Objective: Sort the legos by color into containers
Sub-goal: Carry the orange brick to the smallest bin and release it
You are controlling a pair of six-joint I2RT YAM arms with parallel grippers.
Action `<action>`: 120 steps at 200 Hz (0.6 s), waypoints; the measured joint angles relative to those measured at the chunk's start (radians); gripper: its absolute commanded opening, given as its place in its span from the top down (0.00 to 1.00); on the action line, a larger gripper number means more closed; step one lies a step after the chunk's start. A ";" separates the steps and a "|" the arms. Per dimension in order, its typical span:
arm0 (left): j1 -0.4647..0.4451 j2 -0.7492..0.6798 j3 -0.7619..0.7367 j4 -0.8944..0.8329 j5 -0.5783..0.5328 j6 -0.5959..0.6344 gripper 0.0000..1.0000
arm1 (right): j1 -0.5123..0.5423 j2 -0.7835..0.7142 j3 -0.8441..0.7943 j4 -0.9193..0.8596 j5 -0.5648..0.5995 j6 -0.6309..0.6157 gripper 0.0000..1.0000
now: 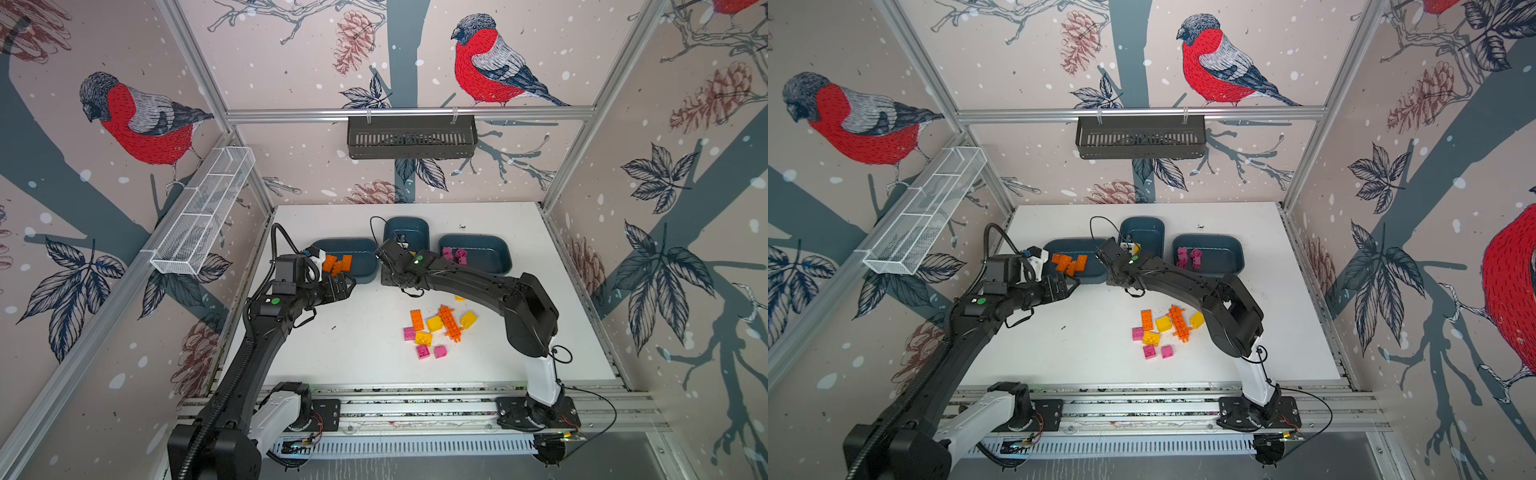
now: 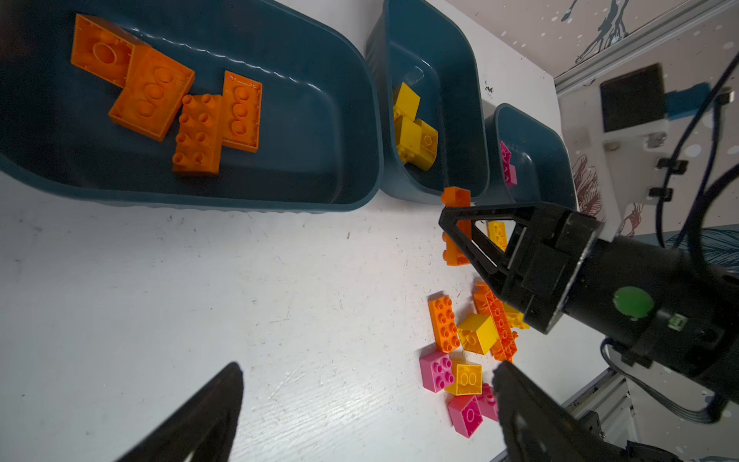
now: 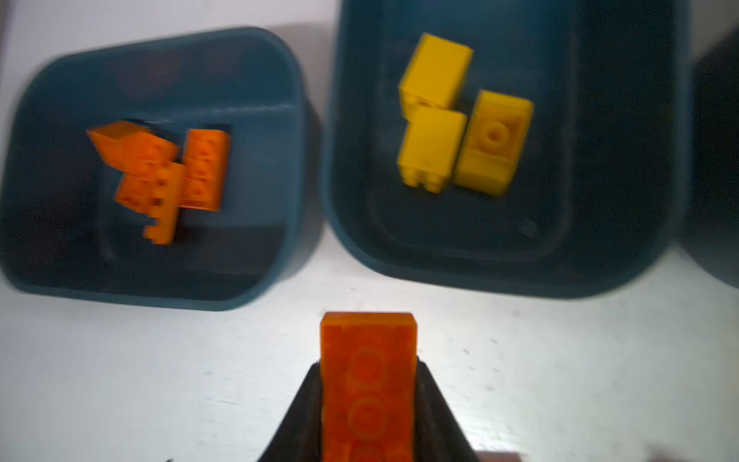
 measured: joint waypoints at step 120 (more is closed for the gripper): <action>0.075 0.037 0.037 -0.006 0.048 0.014 0.04 | -0.039 0.439 0.511 0.146 -0.135 -0.159 0.35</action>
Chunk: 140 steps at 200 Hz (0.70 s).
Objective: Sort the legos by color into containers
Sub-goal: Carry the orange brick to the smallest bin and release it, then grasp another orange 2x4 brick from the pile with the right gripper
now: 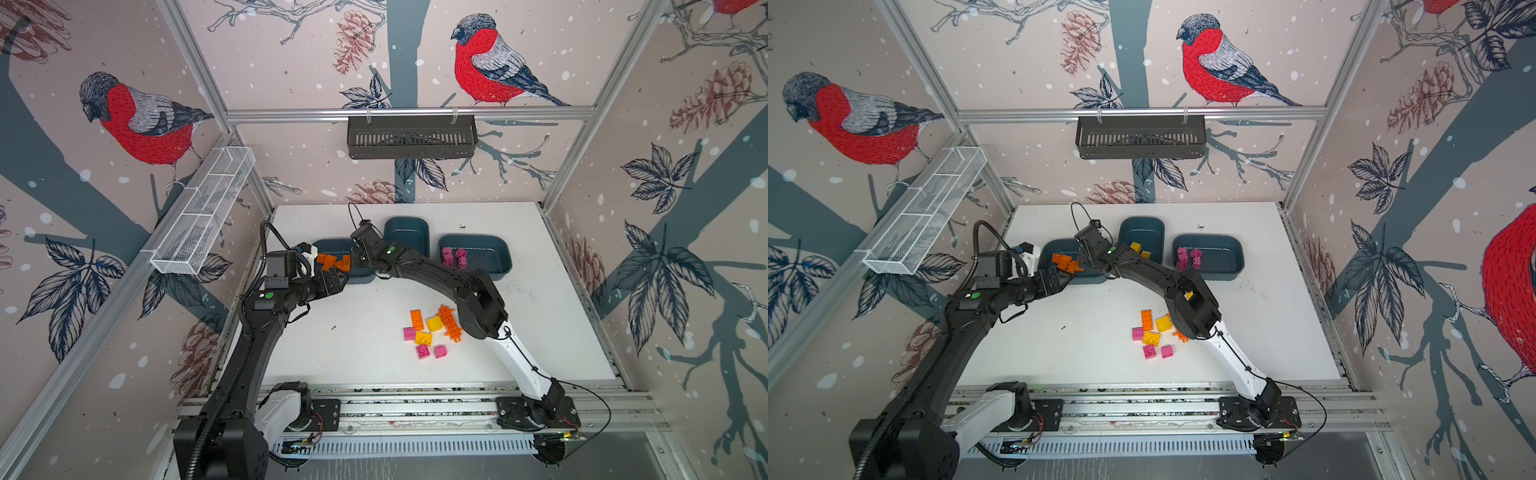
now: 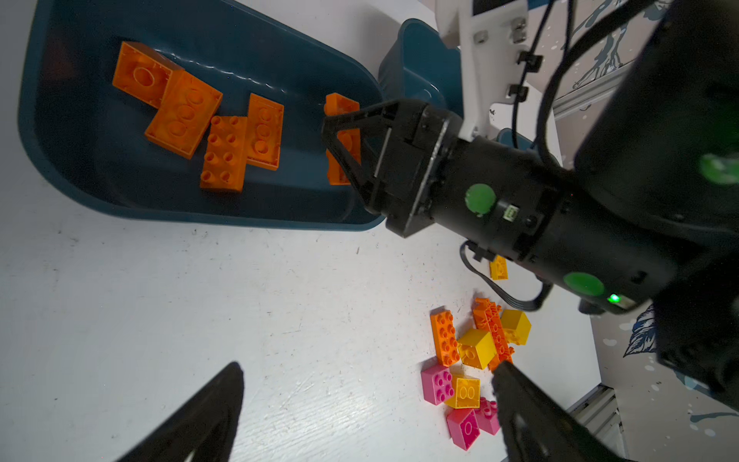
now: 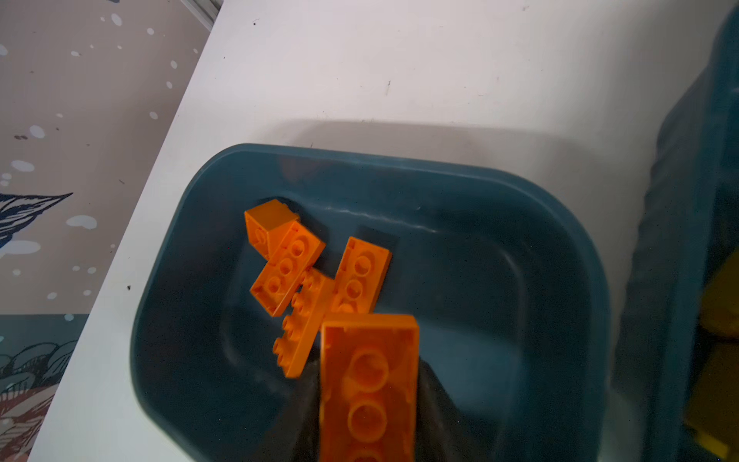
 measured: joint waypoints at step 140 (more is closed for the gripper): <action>0.005 0.070 -0.024 0.099 0.082 -0.054 0.04 | -0.016 -0.573 -0.635 -0.164 -0.041 0.041 0.20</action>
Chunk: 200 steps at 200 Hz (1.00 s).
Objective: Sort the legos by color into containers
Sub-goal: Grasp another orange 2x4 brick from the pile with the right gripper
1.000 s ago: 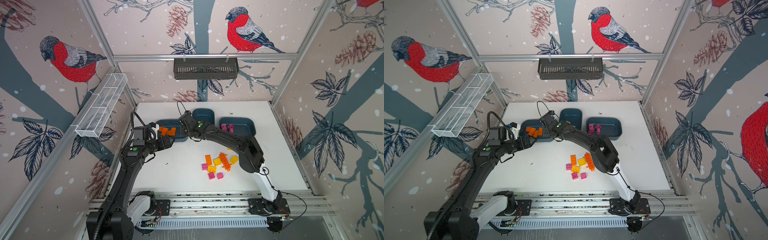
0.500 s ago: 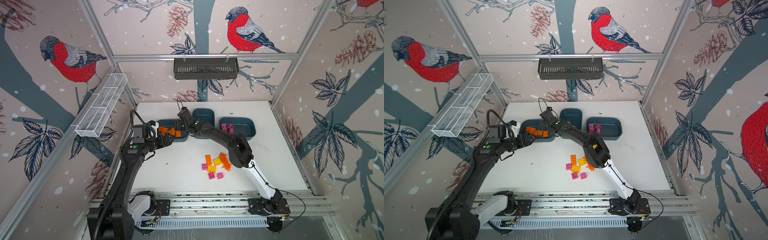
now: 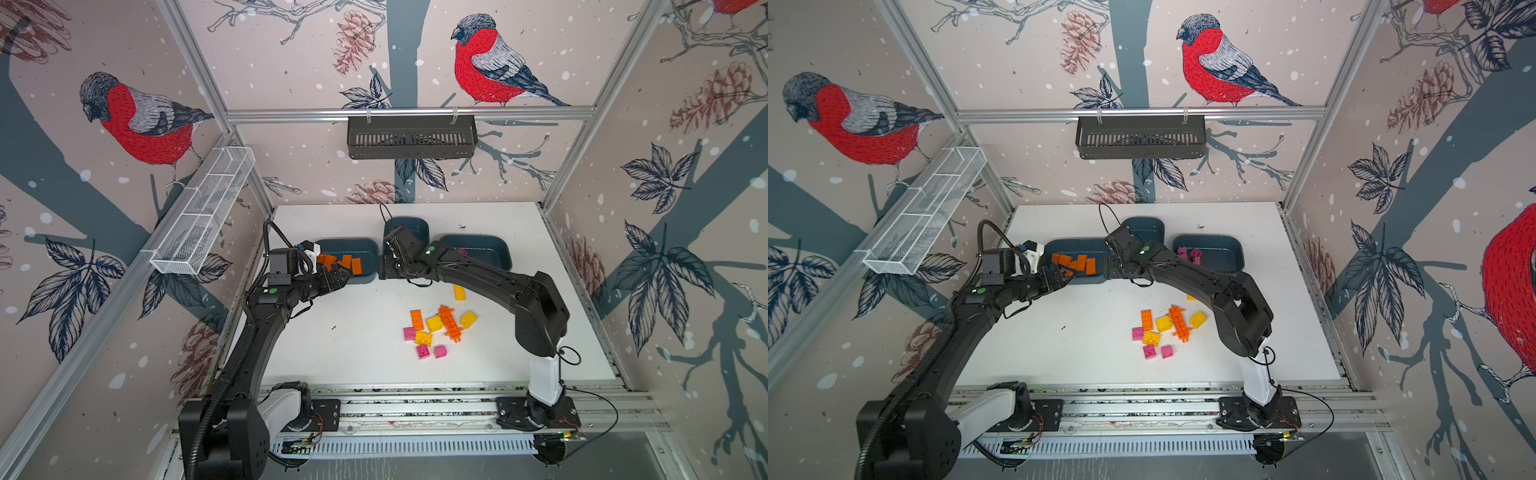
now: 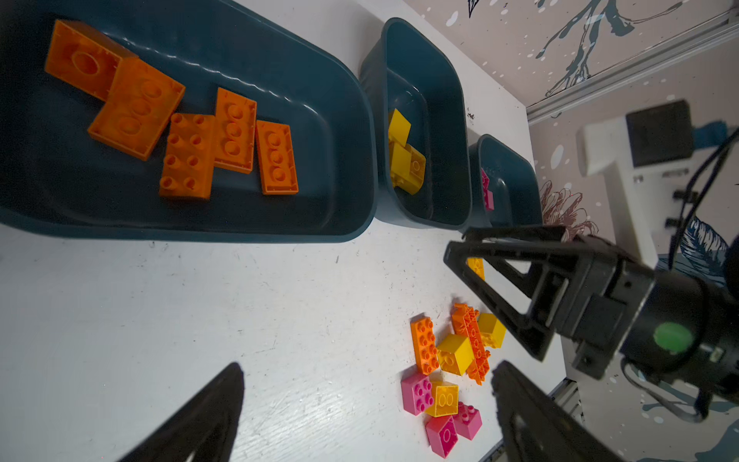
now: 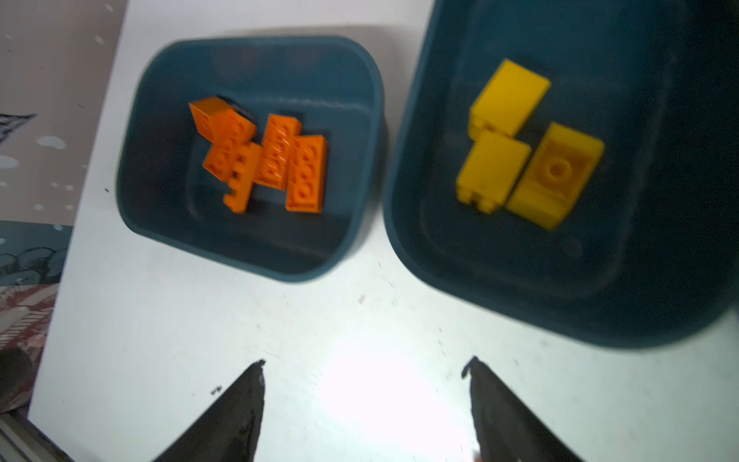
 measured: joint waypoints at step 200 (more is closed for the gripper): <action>0.001 -0.035 -0.111 0.059 0.076 -0.025 0.05 | 0.094 -0.017 -0.379 -0.019 0.063 0.141 0.63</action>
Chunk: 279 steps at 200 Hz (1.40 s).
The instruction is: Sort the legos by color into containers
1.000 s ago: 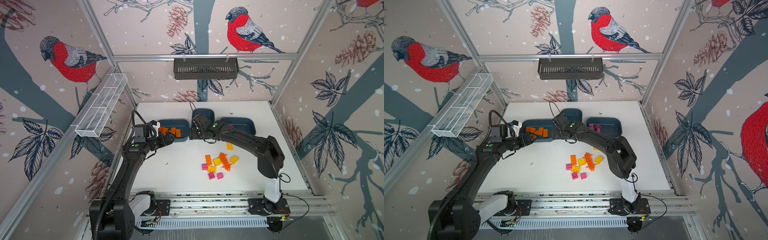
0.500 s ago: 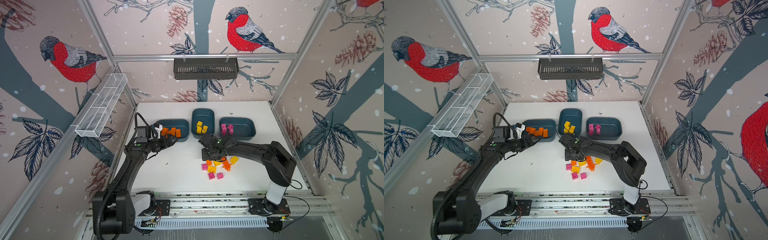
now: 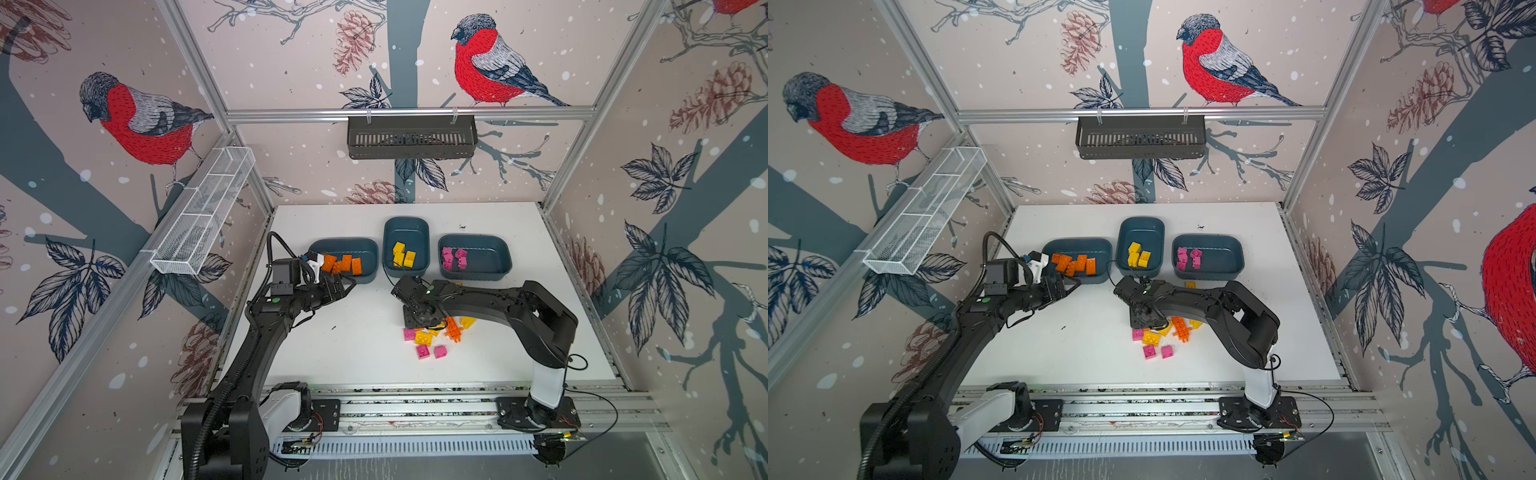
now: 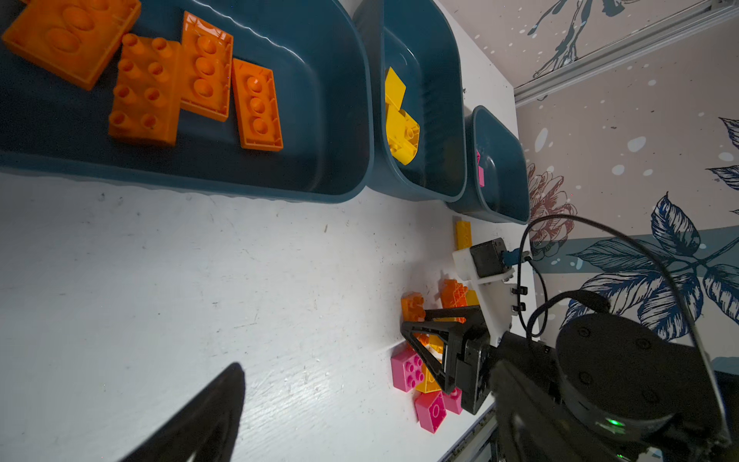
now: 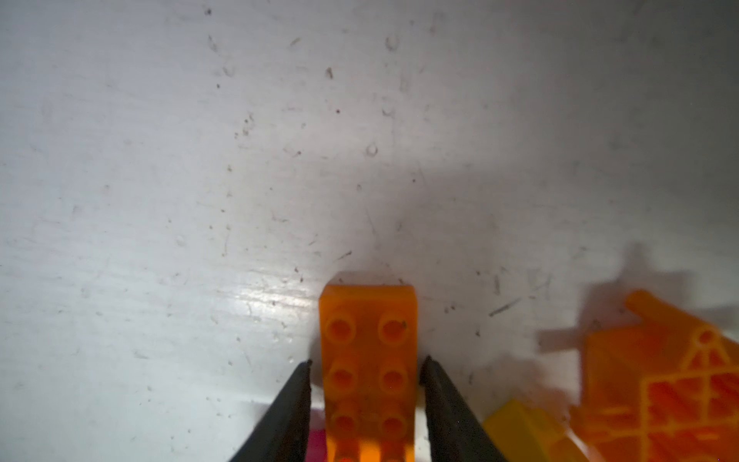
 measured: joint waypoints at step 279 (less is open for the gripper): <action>0.009 -0.021 0.062 -0.058 -0.083 -0.002 0.05 | -0.092 0.507 0.974 0.029 -0.029 -0.185 0.38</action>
